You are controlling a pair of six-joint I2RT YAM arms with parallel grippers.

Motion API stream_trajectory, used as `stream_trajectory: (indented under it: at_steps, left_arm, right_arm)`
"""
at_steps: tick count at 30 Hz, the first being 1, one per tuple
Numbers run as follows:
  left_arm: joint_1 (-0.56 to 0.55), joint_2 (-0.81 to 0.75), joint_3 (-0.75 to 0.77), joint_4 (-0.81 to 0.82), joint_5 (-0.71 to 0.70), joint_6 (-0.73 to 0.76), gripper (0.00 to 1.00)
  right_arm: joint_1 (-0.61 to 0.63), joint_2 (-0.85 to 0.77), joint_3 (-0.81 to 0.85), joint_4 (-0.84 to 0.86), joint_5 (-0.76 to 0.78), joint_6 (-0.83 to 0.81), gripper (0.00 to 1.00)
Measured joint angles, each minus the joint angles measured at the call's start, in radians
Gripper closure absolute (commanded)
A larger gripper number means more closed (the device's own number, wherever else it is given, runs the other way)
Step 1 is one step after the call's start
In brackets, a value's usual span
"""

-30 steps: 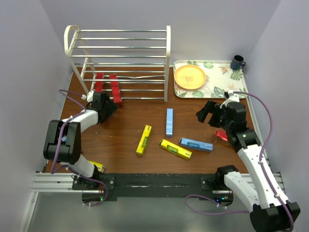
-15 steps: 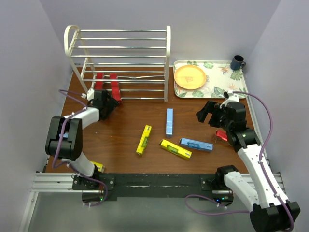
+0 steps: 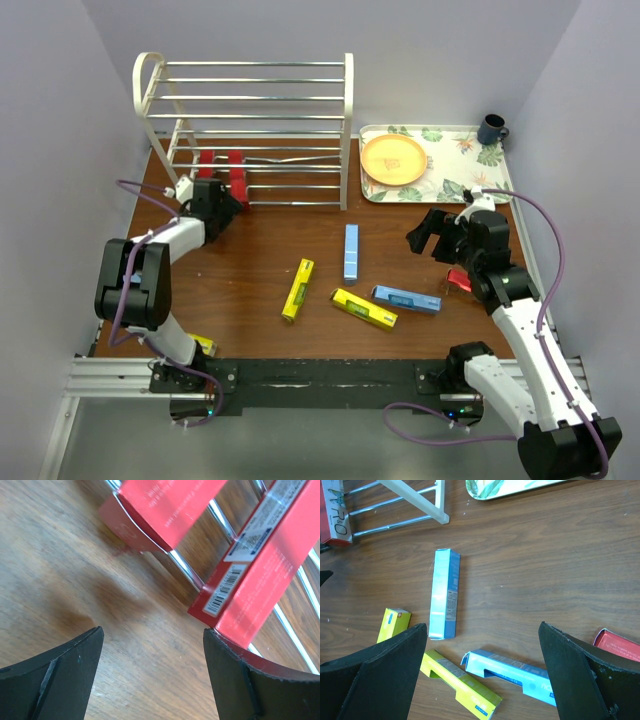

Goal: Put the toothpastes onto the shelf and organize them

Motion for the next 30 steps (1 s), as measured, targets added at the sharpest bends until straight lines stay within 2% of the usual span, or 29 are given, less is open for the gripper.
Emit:
stream_trajectory:
  at_steps: [9, 16, 22, 30]
  left_arm:
    - [0.020, 0.000, 0.001, -0.007, -0.028, 0.003, 0.14]
    - [0.020, -0.019, -0.003, -0.022, 0.002, 0.008, 0.13]
    - [-0.027, -0.077, -0.041, -0.028, 0.006, 0.038, 0.11]
    - [-0.058, -0.049, -0.029, -0.028, 0.023, 0.050, 0.10]
  right_arm:
    - [0.000, 0.001, 0.000, 0.000, 0.000, -0.001, 0.01]
    - [0.000, 0.015, 0.000, 0.000, 0.000, -0.001, 0.01]
    - [0.000, 0.016, 0.000, 0.013, -0.002, 0.000, 0.01]
    - [0.000, 0.027, 0.000, 0.024, -0.005, 0.000, 0.01]
